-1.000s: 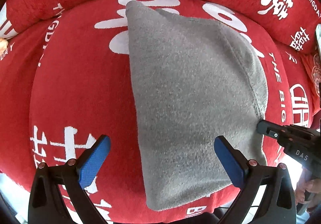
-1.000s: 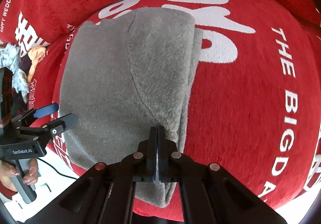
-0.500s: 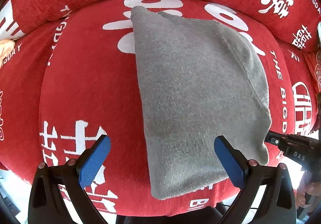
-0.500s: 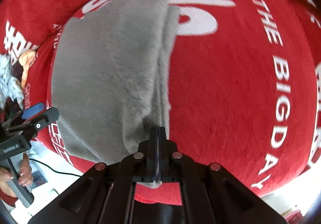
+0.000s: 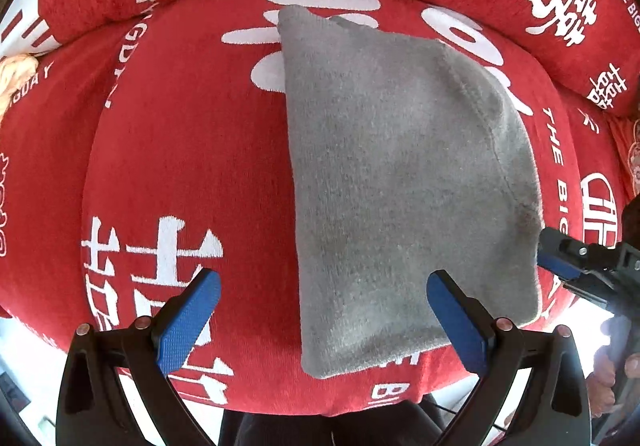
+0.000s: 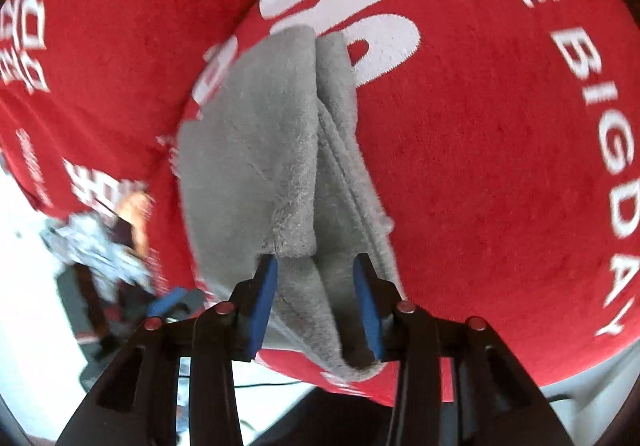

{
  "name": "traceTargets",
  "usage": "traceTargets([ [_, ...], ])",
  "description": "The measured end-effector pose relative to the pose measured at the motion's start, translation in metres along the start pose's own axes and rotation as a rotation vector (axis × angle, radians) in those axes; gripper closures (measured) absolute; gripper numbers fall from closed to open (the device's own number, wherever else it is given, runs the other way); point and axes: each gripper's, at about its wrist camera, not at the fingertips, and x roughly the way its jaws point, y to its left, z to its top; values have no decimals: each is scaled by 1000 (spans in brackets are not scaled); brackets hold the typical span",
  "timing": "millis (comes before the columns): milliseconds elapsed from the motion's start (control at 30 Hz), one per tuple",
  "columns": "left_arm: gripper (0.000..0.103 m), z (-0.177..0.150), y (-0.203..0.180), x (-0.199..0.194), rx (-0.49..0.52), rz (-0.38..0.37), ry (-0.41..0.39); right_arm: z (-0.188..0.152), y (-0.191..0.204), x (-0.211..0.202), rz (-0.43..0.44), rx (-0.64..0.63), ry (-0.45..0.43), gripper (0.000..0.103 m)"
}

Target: Fold small clothes

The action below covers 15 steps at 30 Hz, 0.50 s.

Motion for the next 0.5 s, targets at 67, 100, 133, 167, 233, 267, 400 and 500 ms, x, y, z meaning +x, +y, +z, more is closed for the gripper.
traceTargets([
  [67,0,0,0,1,4,-3,12,-4,-5,-6,44,30,-19,60],
  [100,0,0,0,2,7,-5,15,-6,-7,-6,60,38,-16,60],
  [133,0,-1,-1,2,9,-8,16,-6,-8,-5,59,34,-6,60],
  [167,0,-2,-1,2,11,-11,17,-7,-6,0,28,14,17,60],
  [233,0,-3,-2,2,18,-16,22,-4,-1,15,-61,-31,71,63],
  [267,0,-4,-2,2,19,-15,22,-4,2,22,-108,-57,99,90],
  [400,0,-8,-2,-1,28,-14,11,-9,7,22,-207,-131,70,91],
  [500,0,-9,-4,2,42,5,24,-10,-15,26,-204,-75,80,91],
])
